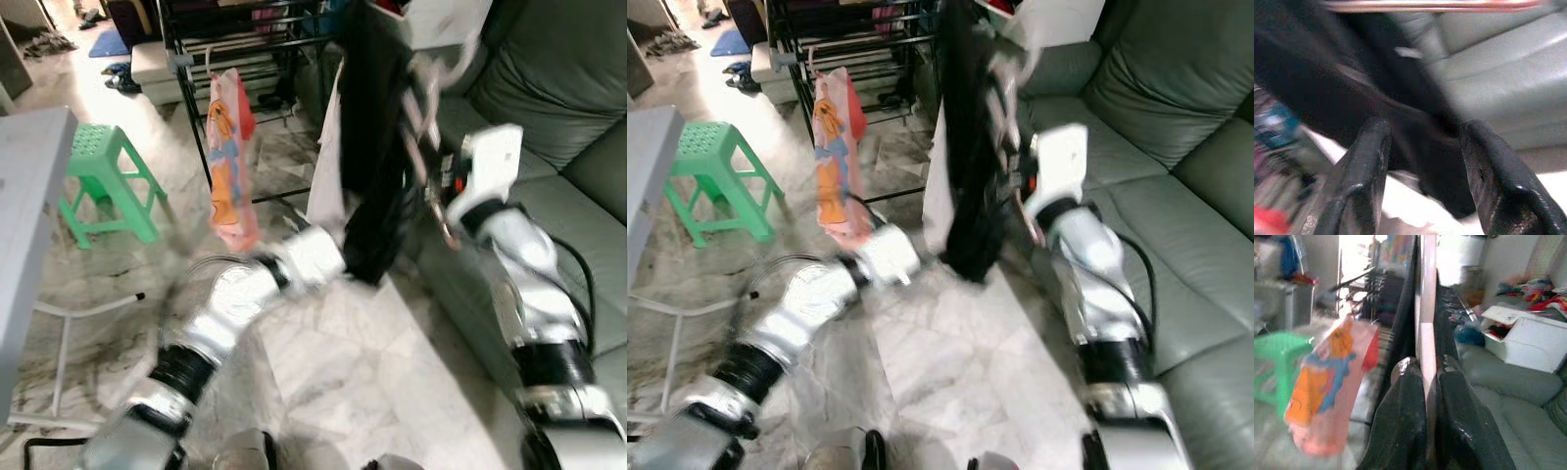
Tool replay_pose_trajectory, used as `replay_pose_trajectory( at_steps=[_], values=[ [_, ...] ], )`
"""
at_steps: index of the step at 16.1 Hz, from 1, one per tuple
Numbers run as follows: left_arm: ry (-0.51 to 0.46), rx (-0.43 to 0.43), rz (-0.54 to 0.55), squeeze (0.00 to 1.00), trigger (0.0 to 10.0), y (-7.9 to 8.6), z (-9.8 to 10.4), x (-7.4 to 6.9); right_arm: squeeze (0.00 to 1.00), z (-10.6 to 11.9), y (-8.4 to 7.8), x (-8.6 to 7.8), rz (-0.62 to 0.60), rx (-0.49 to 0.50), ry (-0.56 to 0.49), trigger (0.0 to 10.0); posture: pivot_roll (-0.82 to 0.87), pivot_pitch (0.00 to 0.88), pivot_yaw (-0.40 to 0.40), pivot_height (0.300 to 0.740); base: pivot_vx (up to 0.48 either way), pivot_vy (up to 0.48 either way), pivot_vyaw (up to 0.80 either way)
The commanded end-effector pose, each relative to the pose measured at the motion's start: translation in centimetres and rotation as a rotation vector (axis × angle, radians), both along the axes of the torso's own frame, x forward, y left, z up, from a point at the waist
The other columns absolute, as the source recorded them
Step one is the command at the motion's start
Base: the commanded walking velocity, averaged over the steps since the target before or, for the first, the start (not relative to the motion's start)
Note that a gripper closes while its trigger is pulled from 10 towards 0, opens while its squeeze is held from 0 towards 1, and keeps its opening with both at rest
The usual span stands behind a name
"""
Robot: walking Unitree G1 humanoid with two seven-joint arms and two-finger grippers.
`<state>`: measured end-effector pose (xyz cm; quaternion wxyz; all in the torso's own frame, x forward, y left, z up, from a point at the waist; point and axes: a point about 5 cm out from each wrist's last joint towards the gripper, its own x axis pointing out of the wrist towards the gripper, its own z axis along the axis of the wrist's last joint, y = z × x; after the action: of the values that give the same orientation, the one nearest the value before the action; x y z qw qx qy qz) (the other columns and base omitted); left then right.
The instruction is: Hang hanger
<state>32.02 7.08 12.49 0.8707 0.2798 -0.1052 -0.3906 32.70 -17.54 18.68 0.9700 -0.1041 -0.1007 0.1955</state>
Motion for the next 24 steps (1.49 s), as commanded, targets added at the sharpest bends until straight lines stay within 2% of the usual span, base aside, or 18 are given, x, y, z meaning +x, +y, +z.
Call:
replay_pose_trajectory(
  at_steps=[1,3,4,8,10,12,13,14,15,16,17,19,20,22,24],
  values=[
    [-0.039,-0.050,0.071,1.00,10.0,0.7,1.4,1.1,0.00,1.3,1.0,-0.8,0.095,-0.043,-0.059,10.0,-0.05,0.000,0.011,0.740,0.000,0.000,0.00],
    [-0.073,-0.100,0.151,1.00,10.0,1.6,2.5,2.0,0.00,0.1,1.1,-2.1,0.180,-0.100,-0.019,10.0,-0.06,0.000,0.014,0.740,0.000,0.000,0.00],
    [-0.075,-0.149,0.220,1.00,10.0,2.3,3.0,2.6,0.00,-0.4,1.2,-2.7,0.224,-0.088,0.003,10.0,-0.06,0.000,0.017,0.740,0.000,0.000,0.00],
    [-0.051,-0.233,0.335,1.00,10.0,3.0,3.3,3.4,0.00,-0.2,1.4,-2.9,0.306,-0.054,0.031,10.0,-0.06,0.000,0.020,0.740,0.000,0.000,0.00],
    [-0.042,-0.238,0.353,1.00,10.0,3.0,3.1,3.4,0.00,0.2,1.8,-2.9,0.350,-0.071,0.020,10.0,-0.06,0.000,0.014,0.740,0.000,0.000,0.00],
    [-0.007,-0.277,0.378,0.76,10.0,3.1,3.0,3.5,0.00,0.7,1.8,-2.6,0.370,-0.067,0.019,10.0,-0.06,0.000,0.010,0.740,0.000,0.000,0.00],
    [0.011,-0.302,0.384,0.74,10.0,3.1,3.0,3.6,0.00,0.8,1.9,-2.4,0.377,-0.073,0.017,10.0,-0.06,0.000,0.010,0.740,0.000,0.000,0.00],
    [0.048,-0.336,0.381,0.47,10.0,3.1,3.0,3.6,0.00,0.8,1.9,-2.4,0.383,-0.080,0.016,10.0,-0.06,0.000,0.009,0.740,0.000,0.000,0.00],
    [0.091,-0.383,0.384,0.00,10.0,3.0,3.1,3.7,0.00,0.8,1.9,-2.3,0.385,-0.088,0.011,10.0,-0.06,0.000,0.008,0.740,0.000,0.000,0.00],
    [0.169,-0.479,0.382,0.00,10.0,2.8,3.2,3.8,0.00,0.9,2.1,-2.1,0.383,-0.091,0.005,10.0,-0.06,0.000,0.006,0.740,0.000,0.000,0.00],
    [0.182,-0.498,0.381,0.00,10.0,2.7,3.3,3.8,0.00,0.9,2.2,-2.0,0.385,-0.092,0.005,10.0,-0.06,0.000,0.006,0.740,0.000,0.000,0.00],
    [0.261,-0.603,0.370,0.00,10.0,2.4,3.6,3.8,0.00,0.6,2.4,-2.0,0.390,-0.105,0.007,10.0,-0.06,0.000,0.006,0.740,0.000,0.000,0.00],
    [0.335,-0.685,0.332,0.00,10.0,2.1,3.8,3.7,0.00,0.4,2.7,-2.1,0.399,-0.114,0.008,10.0,-0.06,0.000,0.004,0.740,0.000,0.000,0.00],
    [0.398,-0.752,0.304,0.00,10.0,1.8,3.9,3.6,0.00,0.4,2.9,-2.1,0.400,-0.120,0.005,10.0,-0.06,0.000,0.004,0.740,0.000,0.000,0.00],
    [0.442,-0.807,0.187,0.00,10.0,1.2,4.7,3.0,0.00,0.2,2.9,-2.1,0.401,-0.130,0.006,10.0,-0.06,0.000,0.005,0.740,0.000,0.000,0.00]
  ],
)
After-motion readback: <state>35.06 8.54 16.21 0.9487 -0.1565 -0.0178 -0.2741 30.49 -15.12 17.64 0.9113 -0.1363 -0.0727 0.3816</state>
